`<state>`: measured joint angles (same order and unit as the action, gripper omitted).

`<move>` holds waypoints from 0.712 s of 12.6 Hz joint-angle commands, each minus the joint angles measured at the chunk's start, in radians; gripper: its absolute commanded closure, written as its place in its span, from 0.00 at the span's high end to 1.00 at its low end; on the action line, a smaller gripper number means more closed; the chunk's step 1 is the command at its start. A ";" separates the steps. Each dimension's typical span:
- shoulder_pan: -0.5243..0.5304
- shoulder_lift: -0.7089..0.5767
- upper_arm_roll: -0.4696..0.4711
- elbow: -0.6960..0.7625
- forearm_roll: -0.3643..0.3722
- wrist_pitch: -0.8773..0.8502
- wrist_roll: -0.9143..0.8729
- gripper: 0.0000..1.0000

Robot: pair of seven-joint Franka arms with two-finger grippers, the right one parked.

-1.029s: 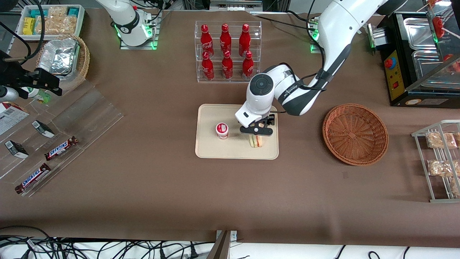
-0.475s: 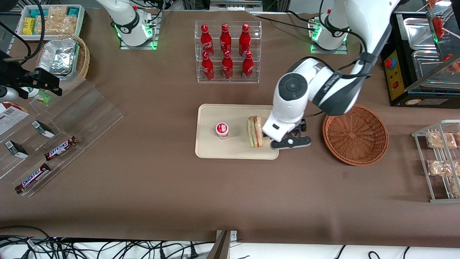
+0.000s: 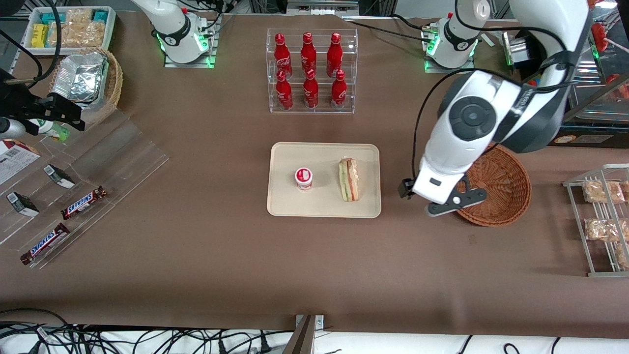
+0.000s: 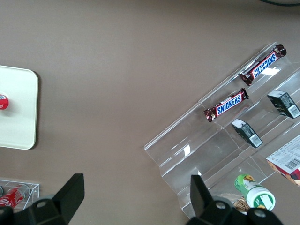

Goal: Place sandwich from basket to tray

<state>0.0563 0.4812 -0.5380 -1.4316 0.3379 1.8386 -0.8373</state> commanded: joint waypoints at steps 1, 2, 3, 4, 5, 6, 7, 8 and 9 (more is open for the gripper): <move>0.051 -0.045 -0.011 -0.003 -0.059 -0.047 0.087 1.00; 0.071 -0.061 -0.010 -0.003 -0.077 -0.055 0.116 1.00; 0.089 -0.070 -0.010 -0.003 -0.097 -0.076 0.145 1.00; 0.109 -0.082 -0.010 -0.003 -0.111 -0.085 0.177 1.00; 0.134 -0.101 -0.007 -0.004 -0.141 -0.090 0.222 1.00; 0.146 -0.125 0.001 -0.007 -0.172 -0.093 0.275 1.00; 0.158 -0.144 0.016 -0.009 -0.190 -0.116 0.321 1.00; 0.160 -0.159 0.033 -0.009 -0.195 -0.149 0.366 1.00; 0.160 -0.183 0.067 -0.010 -0.223 -0.177 0.424 1.00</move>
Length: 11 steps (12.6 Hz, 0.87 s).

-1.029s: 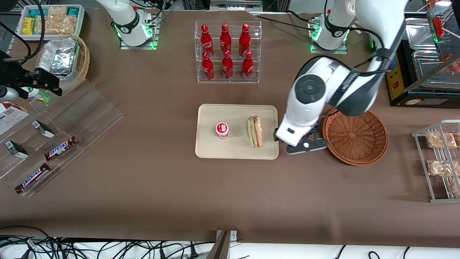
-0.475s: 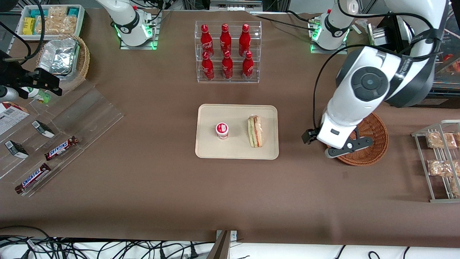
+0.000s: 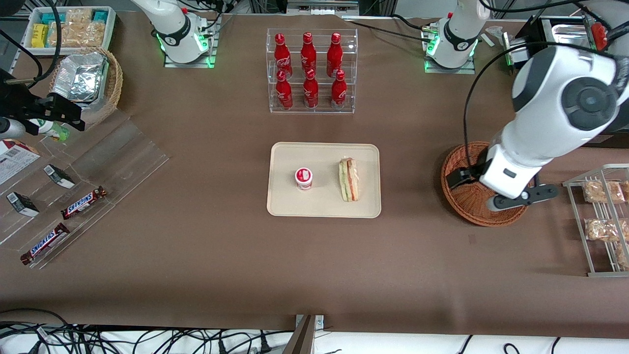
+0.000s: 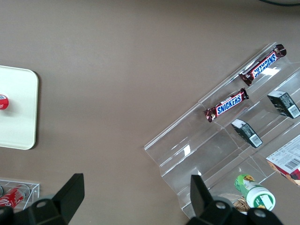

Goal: Place sandwich from basket to tray

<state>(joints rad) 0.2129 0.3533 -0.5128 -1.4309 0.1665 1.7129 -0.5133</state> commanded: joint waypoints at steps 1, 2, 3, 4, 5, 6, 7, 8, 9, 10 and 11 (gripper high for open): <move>-0.009 -0.088 0.092 -0.017 -0.088 -0.067 0.168 1.00; -0.020 -0.114 0.140 -0.022 -0.120 -0.084 0.229 1.00; -0.033 -0.140 0.181 -0.022 -0.136 -0.120 0.290 1.00; -0.046 -0.160 0.213 -0.022 -0.139 -0.156 0.339 1.00; -0.053 -0.175 0.235 -0.026 -0.148 -0.173 0.367 1.00; -0.063 -0.192 0.261 -0.040 -0.162 -0.179 0.387 1.00; -0.076 -0.215 0.283 -0.058 -0.166 -0.179 0.412 1.00; -0.082 -0.229 0.293 -0.069 -0.166 -0.183 0.444 1.00; -0.087 -0.240 0.301 -0.069 -0.166 -0.202 0.473 1.00; -0.089 -0.255 0.315 -0.069 -0.166 -0.208 0.516 1.00; -0.089 -0.266 0.333 -0.069 -0.166 -0.210 0.571 1.00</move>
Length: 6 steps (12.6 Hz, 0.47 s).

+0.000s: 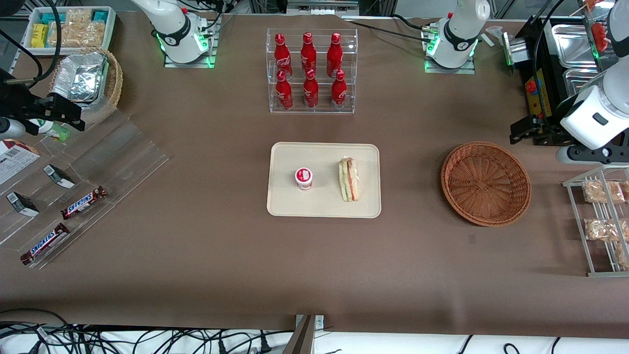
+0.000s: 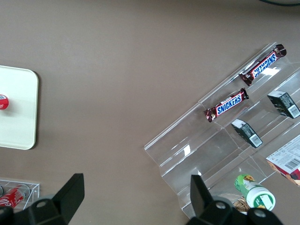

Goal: Place sandwich from basket to tray

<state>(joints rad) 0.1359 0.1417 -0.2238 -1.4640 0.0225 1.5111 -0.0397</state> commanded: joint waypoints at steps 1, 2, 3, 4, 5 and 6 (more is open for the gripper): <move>-0.016 -0.065 0.061 -0.036 -0.019 -0.017 0.145 1.00; -0.027 -0.066 0.081 -0.036 -0.010 -0.022 0.164 1.00; -0.035 -0.067 0.101 -0.033 -0.010 -0.020 0.161 1.00; -0.039 -0.067 0.103 -0.033 -0.010 -0.020 0.165 1.00; -0.039 -0.067 0.103 -0.032 -0.009 -0.019 0.165 1.00; -0.042 -0.065 0.103 -0.033 -0.007 -0.019 0.165 1.00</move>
